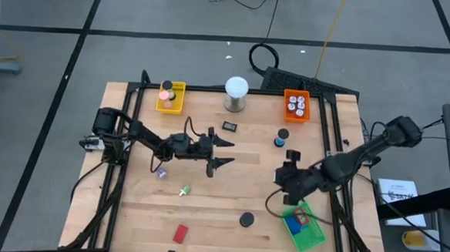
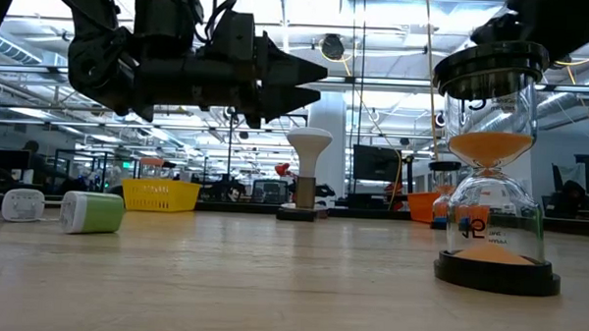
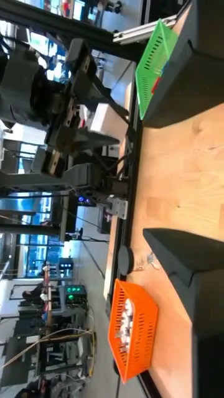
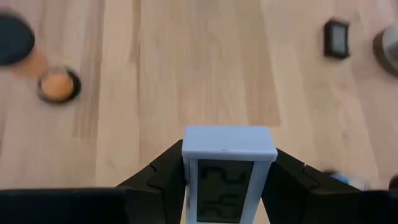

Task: Pick & Place Office items
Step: Put the white digital clock into the green bin

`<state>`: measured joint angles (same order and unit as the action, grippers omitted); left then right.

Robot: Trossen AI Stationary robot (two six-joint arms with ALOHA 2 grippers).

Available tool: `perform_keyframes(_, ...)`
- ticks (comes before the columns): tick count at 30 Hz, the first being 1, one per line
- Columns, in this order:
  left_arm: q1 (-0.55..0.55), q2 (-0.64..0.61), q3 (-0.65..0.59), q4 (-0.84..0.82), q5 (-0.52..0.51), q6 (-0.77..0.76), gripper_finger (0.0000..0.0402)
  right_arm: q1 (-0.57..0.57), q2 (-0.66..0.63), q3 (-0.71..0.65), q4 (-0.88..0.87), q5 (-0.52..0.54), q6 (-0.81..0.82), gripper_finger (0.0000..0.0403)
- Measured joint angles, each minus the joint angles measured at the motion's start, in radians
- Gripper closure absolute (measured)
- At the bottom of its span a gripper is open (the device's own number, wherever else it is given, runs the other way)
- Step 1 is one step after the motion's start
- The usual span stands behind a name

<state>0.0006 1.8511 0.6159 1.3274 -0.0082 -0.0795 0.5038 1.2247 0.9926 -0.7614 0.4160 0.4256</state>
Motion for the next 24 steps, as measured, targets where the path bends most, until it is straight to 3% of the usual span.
perform_keyframes(4, 0.000, 0.000, 0.000, -0.032, 0.000, 0.018, 0.0184, 0.017, 0.064, 0.025, -0.010, -0.007, -0.001, 0.0252)
perform_keyframes(9, -0.025, 0.000, 0.000, -0.104, 0.000, 0.091, 0.0285, 0.014, 0.099, 0.034, -0.004, -0.101, -0.021, 0.0252)
perform_keyframes(15, -0.069, 0.000, -0.001, -0.149, -0.014, 0.177, 0.0388, 0.035, 0.100, 0.034, -0.095, -0.200, 0.086, 0.0250)
perform_keyframes(24, -0.092, 0.000, -0.001, -0.182, -0.099, 0.181, 0.0372, 0.182, 0.106, 0.093, -0.244, -0.283, 0.318, 0.0252)
